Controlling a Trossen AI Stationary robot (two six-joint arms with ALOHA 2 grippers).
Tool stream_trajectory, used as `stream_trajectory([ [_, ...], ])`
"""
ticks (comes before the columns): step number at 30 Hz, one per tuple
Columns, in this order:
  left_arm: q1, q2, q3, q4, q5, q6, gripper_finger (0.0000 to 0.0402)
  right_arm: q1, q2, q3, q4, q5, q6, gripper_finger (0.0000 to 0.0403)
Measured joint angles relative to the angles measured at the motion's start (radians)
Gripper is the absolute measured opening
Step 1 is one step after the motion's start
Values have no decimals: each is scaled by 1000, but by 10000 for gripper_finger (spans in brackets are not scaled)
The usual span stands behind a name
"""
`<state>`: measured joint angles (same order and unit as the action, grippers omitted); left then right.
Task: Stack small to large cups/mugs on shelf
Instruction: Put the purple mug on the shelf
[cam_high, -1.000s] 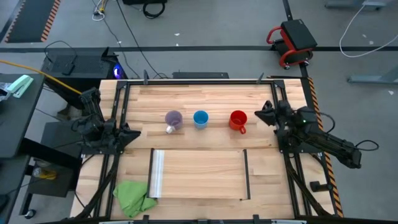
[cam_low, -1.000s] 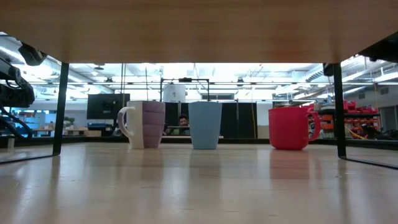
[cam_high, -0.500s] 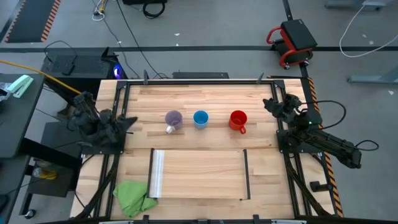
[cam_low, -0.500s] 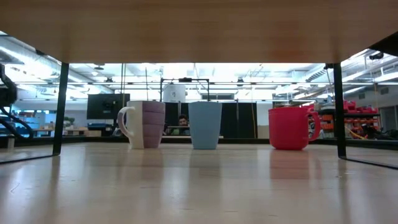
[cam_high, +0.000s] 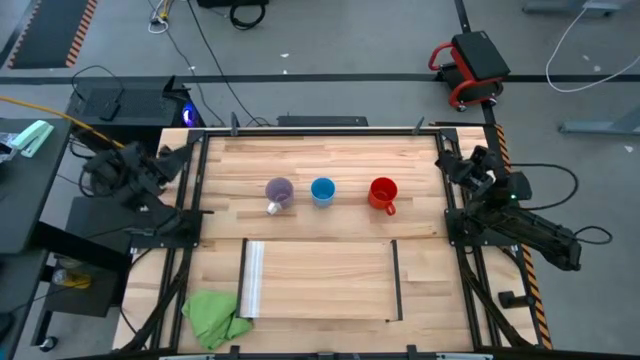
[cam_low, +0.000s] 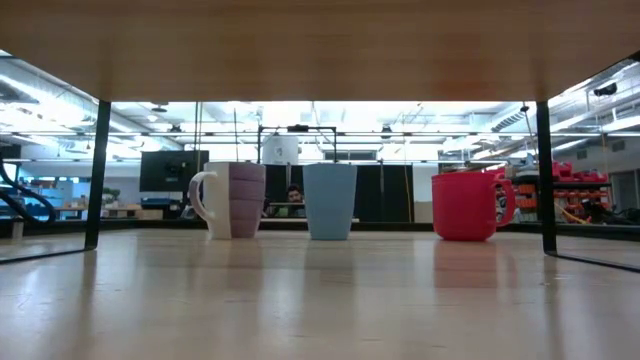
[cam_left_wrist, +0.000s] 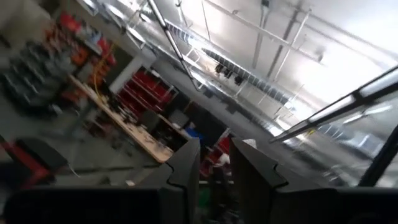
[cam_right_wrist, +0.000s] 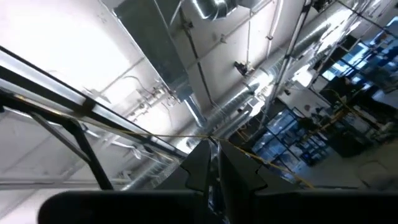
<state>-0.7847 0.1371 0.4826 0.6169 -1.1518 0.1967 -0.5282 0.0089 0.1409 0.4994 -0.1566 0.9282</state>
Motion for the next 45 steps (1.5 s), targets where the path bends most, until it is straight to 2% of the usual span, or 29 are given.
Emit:
stream_trajectory([
  [4, 3, 130, 134, -4, -65, 147, 98, 0, 28, 130, -230, 0, -115, 39],
  [6, 3, 194, 206, -8, -166, 226, 97, 0, 57, 206, -361, 13, -157, 39],
  [9, 3, 285, 311, -12, -397, 348, 97, 0, 123, 325, -560, 58, -213, 39],
  [10, 4, 309, 341, -11, -415, 388, 98, 0, 148, 367, -627, 75, -234, 39],
  [14, 3, 365, 443, -18, -411, 408, 102, 0, 265, 512, -842, 97, -314, 39],
  [20, 3, 352, 476, -45, -419, 439, 98, 0, 418, 629, -1023, 97, -354, 39],
  [26, 3, 336, 430, -44, -420, 436, 98, 0, 503, 639, -1025, 97, -348, 39],
  [33, -8, 332, 394, -49, -419, 436, 92, 0, 513, 639, -970, 95, -335, 39],
  [37, -83, 334, 341, -62, -419, 432, 89, 1, 513, 639, -964, 76, -325, 39],
  [39, -133, 334, 320, -65, -412, 366, 89, 1, 513, 639, -964, 63, -321, 39],
  [45, -301, 369, 314, -102, -218, 274, 76, 1, 514, 639, -960, 59, -318, 39],
])
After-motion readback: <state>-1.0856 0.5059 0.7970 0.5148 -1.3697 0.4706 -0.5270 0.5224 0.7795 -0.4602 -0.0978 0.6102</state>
